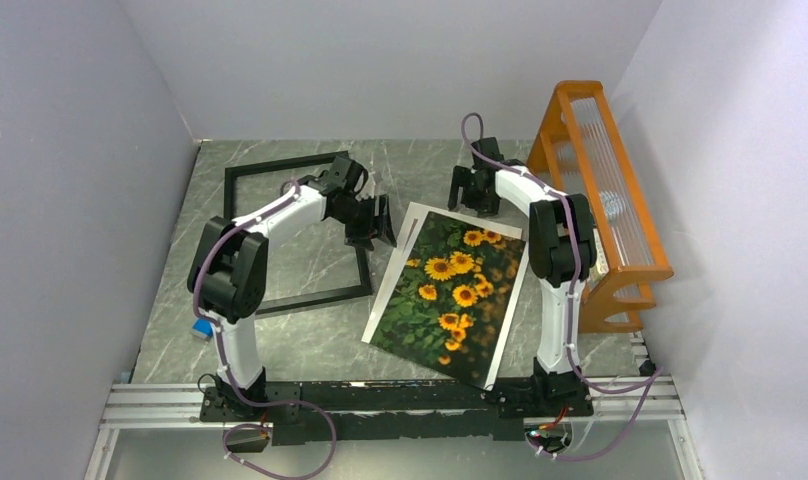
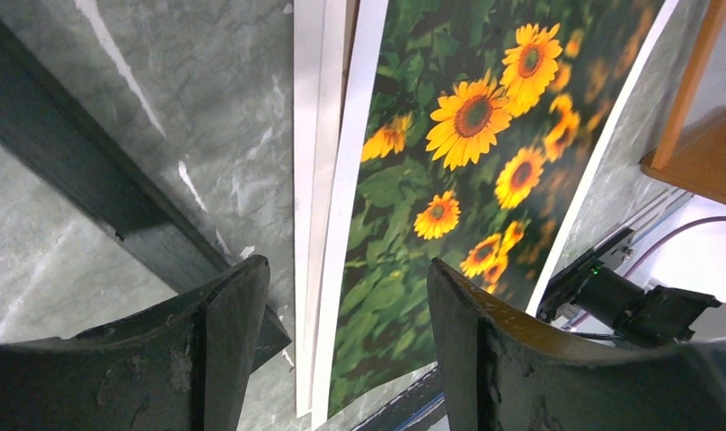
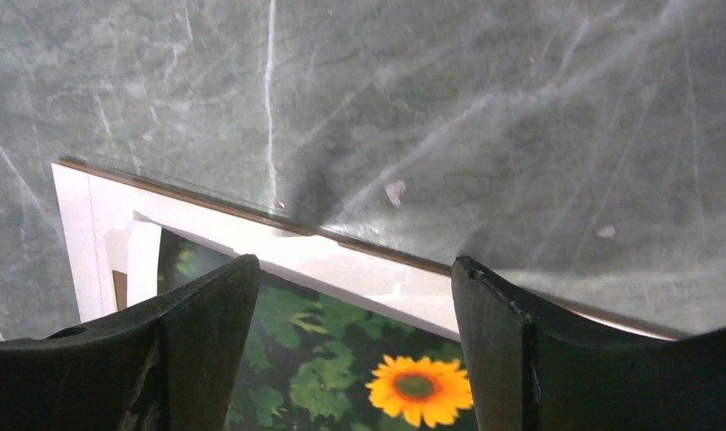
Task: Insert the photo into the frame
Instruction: Move the photo frame item to the center of the board.
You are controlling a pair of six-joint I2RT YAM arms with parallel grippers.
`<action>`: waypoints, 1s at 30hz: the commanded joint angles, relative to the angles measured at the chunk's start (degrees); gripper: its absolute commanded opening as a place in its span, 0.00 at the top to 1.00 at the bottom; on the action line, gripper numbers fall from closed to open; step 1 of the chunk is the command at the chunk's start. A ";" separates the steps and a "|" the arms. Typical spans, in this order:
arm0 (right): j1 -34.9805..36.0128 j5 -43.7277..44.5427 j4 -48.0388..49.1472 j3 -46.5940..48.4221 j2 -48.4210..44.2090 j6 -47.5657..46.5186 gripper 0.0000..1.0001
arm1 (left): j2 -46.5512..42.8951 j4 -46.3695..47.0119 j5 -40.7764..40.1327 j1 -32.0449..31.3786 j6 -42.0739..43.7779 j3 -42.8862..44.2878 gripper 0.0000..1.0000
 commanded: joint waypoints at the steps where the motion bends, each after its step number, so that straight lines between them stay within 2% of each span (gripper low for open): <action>1: 1.34 5.44 -3.45 -1.58 -7.79 1.82 0.18 | -5.75 -1.74 -3.89 -0.86 1.38 -2.65 0.30; 7: 4.20 10.05 -5.97 -9.35 -17.16 5.70 0.17 | -13.19 -1.91 -7.89 -2.44 -0.40 -12.03 0.29; 11: 7.48 10.63 -9.12 -15.99 -21.47 8.29 0.17 | -17.25 -0.84 -7.20 -3.84 -2.61 -18.32 0.30; 15: 11.29 8.97 -11.39 -23.67 -26.23 10.76 0.17 | -20.44 1.02 -5.90 -6.19 -4.65 -24.55 0.37; 21: 17.42 6.32 -11.68 -34.47 -34.79 12.80 0.16 | -23.31 2.05 -5.29 -8.65 -7.51 -30.74 0.58; 25: 21.94 7.28 -10.50 -37.75 -37.45 14.35 0.16 | -23.89 4.04 -1.13 -9.41 -8.63 -33.43 0.59; 30: 23.95 7.65 -9.76 -39.61 -38.12 17.46 0.17 | -22.64 3.65 1.05 -9.95 -9.22 -33.73 0.59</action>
